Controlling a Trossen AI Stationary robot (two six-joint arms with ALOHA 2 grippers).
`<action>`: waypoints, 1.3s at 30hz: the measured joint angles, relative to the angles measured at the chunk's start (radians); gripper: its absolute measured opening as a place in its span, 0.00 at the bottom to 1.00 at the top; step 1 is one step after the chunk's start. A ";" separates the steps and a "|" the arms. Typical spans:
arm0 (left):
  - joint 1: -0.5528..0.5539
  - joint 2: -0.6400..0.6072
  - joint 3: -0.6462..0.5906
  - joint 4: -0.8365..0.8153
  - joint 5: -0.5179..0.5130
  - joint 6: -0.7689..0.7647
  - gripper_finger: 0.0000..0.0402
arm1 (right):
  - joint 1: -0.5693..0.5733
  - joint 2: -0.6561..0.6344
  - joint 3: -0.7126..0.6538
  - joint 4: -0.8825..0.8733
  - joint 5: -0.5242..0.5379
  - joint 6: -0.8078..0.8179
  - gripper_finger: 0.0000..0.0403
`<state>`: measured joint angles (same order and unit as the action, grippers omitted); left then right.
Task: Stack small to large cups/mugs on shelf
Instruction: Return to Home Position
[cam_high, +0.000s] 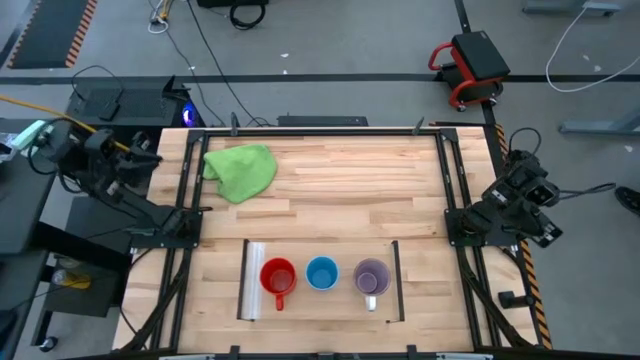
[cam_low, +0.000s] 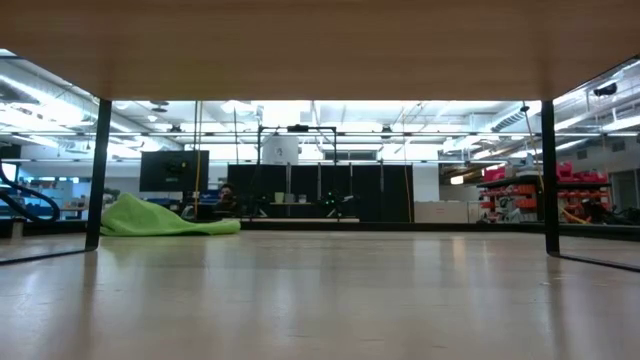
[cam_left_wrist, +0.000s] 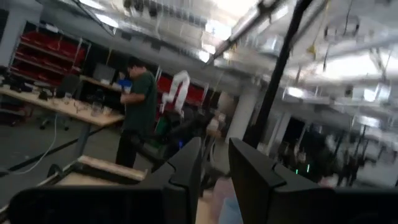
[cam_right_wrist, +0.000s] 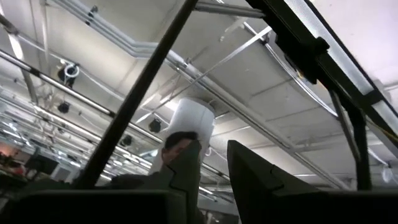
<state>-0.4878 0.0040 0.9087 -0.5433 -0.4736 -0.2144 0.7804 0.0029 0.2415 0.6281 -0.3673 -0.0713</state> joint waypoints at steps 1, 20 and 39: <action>-0.001 0.000 -0.008 -0.010 0.001 0.008 0.22 | -0.011 0.001 -0.005 0.000 0.000 -0.011 0.22; -0.001 0.000 -0.111 0.070 -0.005 -0.039 0.23 | -0.245 0.222 -0.171 0.387 0.053 0.055 0.22; 0.000 0.000 -0.154 0.099 -0.005 -0.011 0.22 | -0.652 0.289 -0.137 0.509 -0.203 0.313 0.22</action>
<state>-0.4881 0.0040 0.7544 -0.4439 -0.4784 -0.2257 0.1288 0.2920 0.1043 1.1374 -0.5703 0.2421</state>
